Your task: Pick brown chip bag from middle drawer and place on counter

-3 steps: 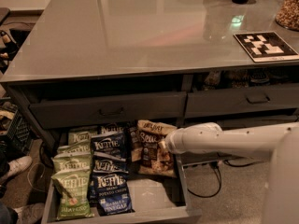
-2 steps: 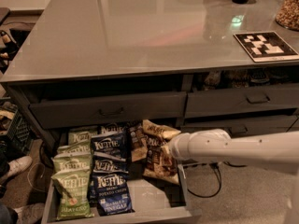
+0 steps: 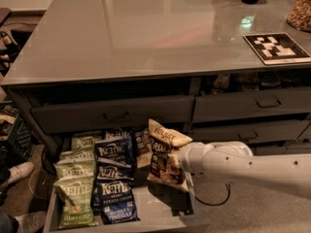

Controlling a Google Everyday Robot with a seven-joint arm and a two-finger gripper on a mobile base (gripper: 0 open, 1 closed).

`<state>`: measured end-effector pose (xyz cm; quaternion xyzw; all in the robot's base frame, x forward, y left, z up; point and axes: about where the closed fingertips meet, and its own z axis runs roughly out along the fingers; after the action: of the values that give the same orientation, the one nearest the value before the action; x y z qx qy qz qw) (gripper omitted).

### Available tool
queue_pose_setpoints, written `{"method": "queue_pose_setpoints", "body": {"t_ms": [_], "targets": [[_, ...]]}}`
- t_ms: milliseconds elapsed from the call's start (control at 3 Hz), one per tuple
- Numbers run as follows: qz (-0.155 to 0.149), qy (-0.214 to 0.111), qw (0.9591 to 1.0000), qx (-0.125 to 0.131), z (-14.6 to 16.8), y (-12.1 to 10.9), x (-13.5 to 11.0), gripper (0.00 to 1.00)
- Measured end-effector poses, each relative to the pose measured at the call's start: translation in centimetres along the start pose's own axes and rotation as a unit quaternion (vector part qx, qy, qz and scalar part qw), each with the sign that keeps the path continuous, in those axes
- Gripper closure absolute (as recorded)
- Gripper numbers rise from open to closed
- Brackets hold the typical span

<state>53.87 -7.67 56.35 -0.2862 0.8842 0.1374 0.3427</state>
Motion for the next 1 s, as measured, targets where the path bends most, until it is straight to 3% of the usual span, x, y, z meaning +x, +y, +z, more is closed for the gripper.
{"method": "queue_pose_setpoints", "body": {"t_ms": [333,667,1000], "targets": [[-0.019,-0.028,0.9993,0.015,-5.0,2.3,-4.5,1.00],[-0.025,-0.034,0.9990,0.012,-5.1,2.7,-5.0,1.00],[-0.037,-0.045,0.9982,0.016,-7.8,3.9,-7.3,1.00]]}}
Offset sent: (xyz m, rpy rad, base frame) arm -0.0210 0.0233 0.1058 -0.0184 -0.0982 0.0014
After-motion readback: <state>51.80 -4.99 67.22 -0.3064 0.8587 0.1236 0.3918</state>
